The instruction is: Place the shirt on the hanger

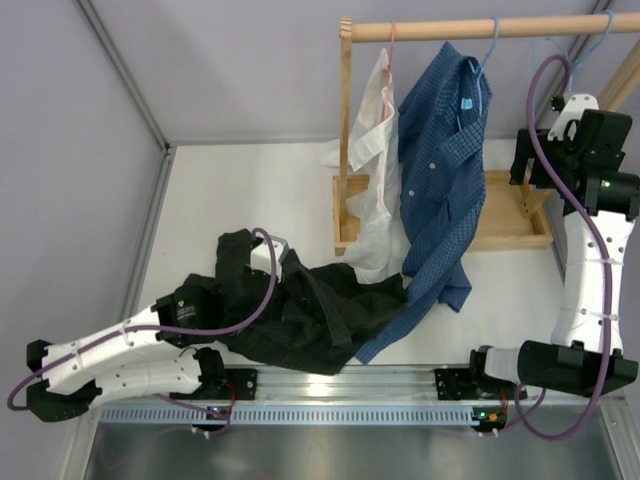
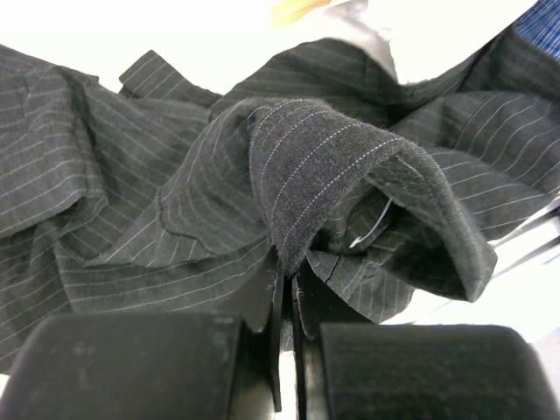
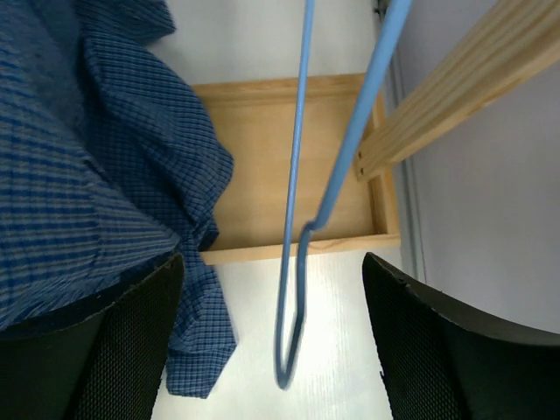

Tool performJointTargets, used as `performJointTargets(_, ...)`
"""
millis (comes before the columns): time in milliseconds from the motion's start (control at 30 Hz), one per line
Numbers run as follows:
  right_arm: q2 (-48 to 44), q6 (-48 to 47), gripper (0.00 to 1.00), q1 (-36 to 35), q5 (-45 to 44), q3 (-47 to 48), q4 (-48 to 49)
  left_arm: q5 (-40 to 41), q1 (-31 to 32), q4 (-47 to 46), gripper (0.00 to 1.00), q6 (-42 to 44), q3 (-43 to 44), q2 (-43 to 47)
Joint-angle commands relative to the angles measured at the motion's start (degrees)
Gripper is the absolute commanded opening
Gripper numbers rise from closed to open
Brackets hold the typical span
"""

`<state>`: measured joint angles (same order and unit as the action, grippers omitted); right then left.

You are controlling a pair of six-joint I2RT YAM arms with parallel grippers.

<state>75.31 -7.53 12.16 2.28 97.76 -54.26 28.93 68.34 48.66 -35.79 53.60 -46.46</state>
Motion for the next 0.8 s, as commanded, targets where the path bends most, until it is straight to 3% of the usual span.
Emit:
performJointTargets(0, -5.4, -1.0, 0.79, 0.2, 9.0, 0.4, 4.6, 0.3, 0.0, 0.6, 0.0, 1.1, -1.9, 1.9)
performJointTargets(33, -5.4, -0.8, 0.75, 0.3, 9.9, 0.9, 4.5, 0.5, 0.0, 0.3, 0.0, 1.0, -2.4, 2.4)
performJointTargets(133, -4.2, 0.0, 0.74, 0.2, 10.4, 2.2, 4.6, 1.7, 0.0, -0.5, 0.0, 1.0, -3.9, 3.9)
performJointTargets(233, -2.5, 0.5, 0.69, 0.3, 5.3, 1.5, 5.0, 2.6, 0.0, -0.7, 0.0, 1.1, -4.2, 5.6)
performJointTargets(400, -1.7, 3.0, 0.51, 0.2, 0.6, 0.4, 6.5, 4.1, 0.0, -0.9, 0.0, 1.6, -4.6, 7.4)
performJointTargets(433, -1.8, 3.1, 0.25, 0.2, -0.1, 0.6, 6.7, 4.3, 0.0, -0.9, 0.0, 1.7, -4.6, 7.8)
performJointTargets(467, -2.4, 3.5, 0.09, 0.2, -2.0, 0.6, 7.1, 4.3, 0.0, -1.0, 0.0, 1.7, -4.8, 7.9)
performJointTargets(500, -2.9, 3.9, 0.02, 0.2, -3.6, -0.2, 7.7, 4.3, 0.0, -1.2, 0.0, 1.7, -5.0, 8.0)
performJointTargets(767, -3.1, 4.2, 0.03, 0.2, -8.4, -0.6, 8.7, 3.8, 0.0, -1.6, 0.0, 1.6, -5.6, 7.9)
